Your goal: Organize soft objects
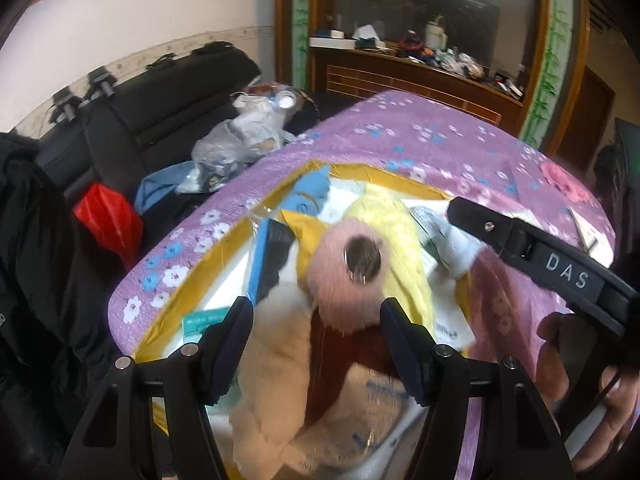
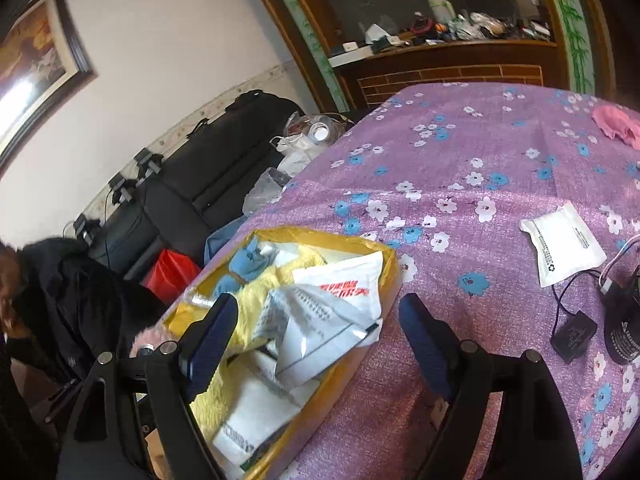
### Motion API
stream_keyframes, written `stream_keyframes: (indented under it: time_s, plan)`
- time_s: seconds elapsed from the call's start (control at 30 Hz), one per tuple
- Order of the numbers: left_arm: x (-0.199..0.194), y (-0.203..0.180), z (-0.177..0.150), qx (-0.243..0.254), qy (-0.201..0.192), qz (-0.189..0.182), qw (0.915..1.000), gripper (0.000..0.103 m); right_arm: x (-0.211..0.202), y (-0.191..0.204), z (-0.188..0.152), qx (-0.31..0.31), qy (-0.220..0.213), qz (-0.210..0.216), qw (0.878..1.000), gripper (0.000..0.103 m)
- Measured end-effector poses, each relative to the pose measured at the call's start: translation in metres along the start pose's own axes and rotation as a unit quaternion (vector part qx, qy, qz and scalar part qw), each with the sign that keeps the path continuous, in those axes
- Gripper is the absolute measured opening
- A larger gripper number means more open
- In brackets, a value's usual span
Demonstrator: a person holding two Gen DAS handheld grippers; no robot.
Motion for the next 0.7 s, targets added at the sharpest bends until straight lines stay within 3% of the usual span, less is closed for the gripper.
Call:
stream_keyframes:
  time_s: [0.1, 0.2, 0.37, 0.53, 0.7]
  plan:
    - [-0.007, -0.001, -0.005, 0.021, -0.003, 0.014, 0.9997, 0.069, -0.019, 0.006, -0.013, -0.01, -0.011, 0.001, 1.0, 0.083]
    - [-0.013, 0.0, -0.01, 0.02, -0.008, 0.006, 0.9997, 0.069, -0.043, 0.014, -0.028, -0.001, -0.019, 0.016, 1.0, 0.083]
    - [-0.02, 0.002, -0.018, 0.027, -0.001, 0.015, 0.9995, 0.069, -0.058, 0.016, -0.053, 0.004, -0.011, -0.037, 0.999, 0.082]
    - [-0.023, 0.004, -0.022, 0.016, 0.001, 0.002, 0.9999, 0.069, -0.063, 0.015, -0.058, 0.006, -0.003, -0.052, 0.999, 0.082]
    - [-0.033, 0.004, -0.021, 0.024, -0.017, 0.002, 0.9996, 0.07, -0.069, 0.015, -0.059, 0.014, 0.001, -0.041, 0.999, 0.082]
Point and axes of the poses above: each gripper's, at about its wrist camera, not at the fingertips, and x roughly the way its jaws point, y to its left, z to its top, the point moved 8 cm from there along x, roughly the way its jaws point, and after that the axes turned 12 degrees about -z, right-handed, at the moved point
